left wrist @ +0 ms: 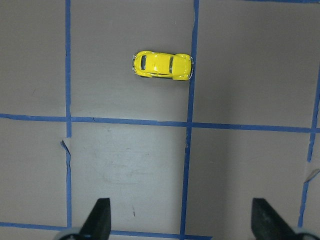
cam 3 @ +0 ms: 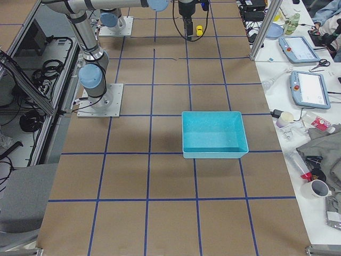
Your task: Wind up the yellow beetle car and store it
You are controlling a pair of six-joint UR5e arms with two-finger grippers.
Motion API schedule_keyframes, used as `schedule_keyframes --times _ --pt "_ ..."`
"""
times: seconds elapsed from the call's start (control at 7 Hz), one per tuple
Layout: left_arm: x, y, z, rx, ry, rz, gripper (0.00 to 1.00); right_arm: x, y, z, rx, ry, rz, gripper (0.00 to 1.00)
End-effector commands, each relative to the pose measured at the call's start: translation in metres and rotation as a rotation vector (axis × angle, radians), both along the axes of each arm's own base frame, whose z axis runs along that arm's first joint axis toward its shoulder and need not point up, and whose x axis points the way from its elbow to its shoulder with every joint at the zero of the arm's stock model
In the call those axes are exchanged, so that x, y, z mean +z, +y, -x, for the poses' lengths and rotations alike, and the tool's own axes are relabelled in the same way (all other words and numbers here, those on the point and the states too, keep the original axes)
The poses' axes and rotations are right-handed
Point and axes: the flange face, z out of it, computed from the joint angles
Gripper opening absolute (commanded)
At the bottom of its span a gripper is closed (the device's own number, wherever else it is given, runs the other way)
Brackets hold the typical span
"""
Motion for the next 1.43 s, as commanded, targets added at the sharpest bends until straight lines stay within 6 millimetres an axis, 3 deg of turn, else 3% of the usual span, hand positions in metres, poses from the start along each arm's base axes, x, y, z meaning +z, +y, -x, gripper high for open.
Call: schedule_keyframes --times 0.0,1.29 --pt "0.002 0.0004 -0.0009 0.002 -0.002 0.004 1.0 -0.0001 0.0 0.0 0.0 0.001 0.0 1.0" --pt "0.0055 -0.002 -0.0032 0.012 0.057 0.017 1.0 -0.0008 0.0003 -0.0008 0.002 0.001 -0.002 1.0"
